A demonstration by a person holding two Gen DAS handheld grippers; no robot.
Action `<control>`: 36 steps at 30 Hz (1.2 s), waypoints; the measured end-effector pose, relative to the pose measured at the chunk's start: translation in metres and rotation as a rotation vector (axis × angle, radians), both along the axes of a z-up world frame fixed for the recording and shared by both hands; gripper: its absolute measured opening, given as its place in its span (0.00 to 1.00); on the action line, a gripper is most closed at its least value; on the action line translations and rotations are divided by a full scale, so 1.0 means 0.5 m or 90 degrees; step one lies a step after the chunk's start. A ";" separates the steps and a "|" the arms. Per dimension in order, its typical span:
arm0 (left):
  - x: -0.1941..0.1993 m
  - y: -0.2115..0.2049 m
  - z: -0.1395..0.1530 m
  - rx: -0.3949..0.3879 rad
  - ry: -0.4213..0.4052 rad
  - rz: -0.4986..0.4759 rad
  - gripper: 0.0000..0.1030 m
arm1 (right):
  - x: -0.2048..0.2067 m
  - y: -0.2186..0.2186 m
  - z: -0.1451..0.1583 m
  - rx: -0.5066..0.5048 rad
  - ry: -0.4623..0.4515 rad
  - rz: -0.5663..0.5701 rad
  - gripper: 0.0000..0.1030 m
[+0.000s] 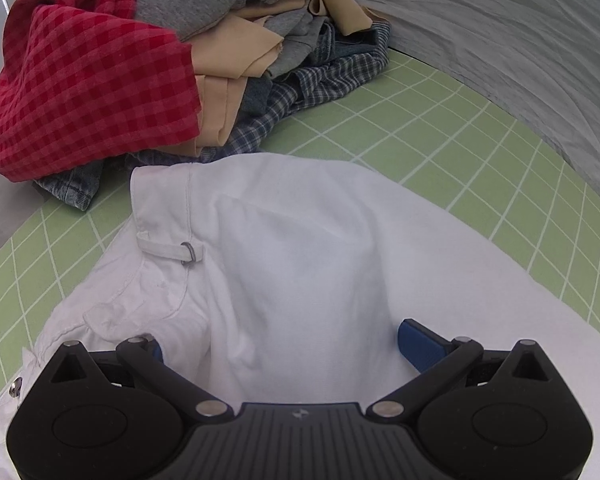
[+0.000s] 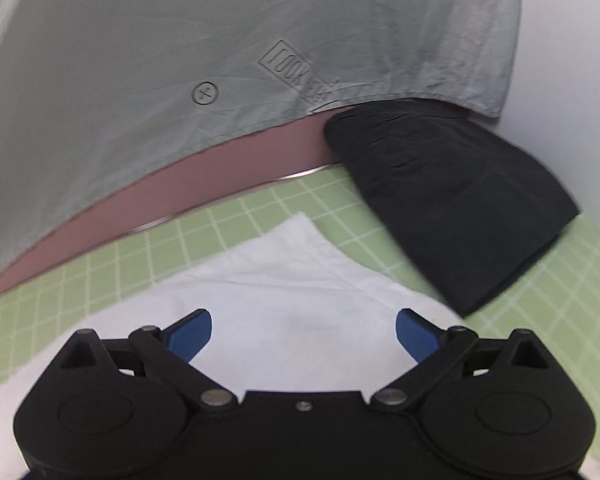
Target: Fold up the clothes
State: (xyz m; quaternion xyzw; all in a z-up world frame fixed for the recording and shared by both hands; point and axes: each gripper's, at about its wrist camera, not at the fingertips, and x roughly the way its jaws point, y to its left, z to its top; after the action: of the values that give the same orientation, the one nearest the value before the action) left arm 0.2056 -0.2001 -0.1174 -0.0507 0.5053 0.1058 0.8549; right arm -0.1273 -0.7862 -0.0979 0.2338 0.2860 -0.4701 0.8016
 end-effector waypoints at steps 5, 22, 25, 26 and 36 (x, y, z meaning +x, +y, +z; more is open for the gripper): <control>0.017 -0.002 -0.006 0.002 -0.016 0.004 1.00 | 0.093 -0.059 -0.046 -0.011 0.055 0.008 1.00; -0.005 -0.016 -0.012 0.019 -0.068 0.034 1.00 | 0.100 -0.125 -0.080 -0.018 0.060 0.001 0.78; -0.005 -0.020 -0.013 0.021 -0.076 0.044 1.00 | 0.098 -0.133 -0.073 -0.024 0.060 -0.005 0.56; -0.005 -0.022 -0.014 0.020 -0.079 0.050 1.00 | 0.098 -0.137 -0.071 -0.025 0.061 -0.008 0.50; -0.003 -0.076 -0.021 0.030 -0.107 0.080 1.00 | 0.118 -0.178 -0.069 -0.053 0.076 -0.027 0.29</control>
State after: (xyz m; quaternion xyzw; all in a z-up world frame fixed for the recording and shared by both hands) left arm 0.2043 -0.2383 -0.1279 -0.0711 0.4248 0.1661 0.8871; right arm -0.0680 -0.8754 -0.1325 0.1774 0.3085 -0.5118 0.7819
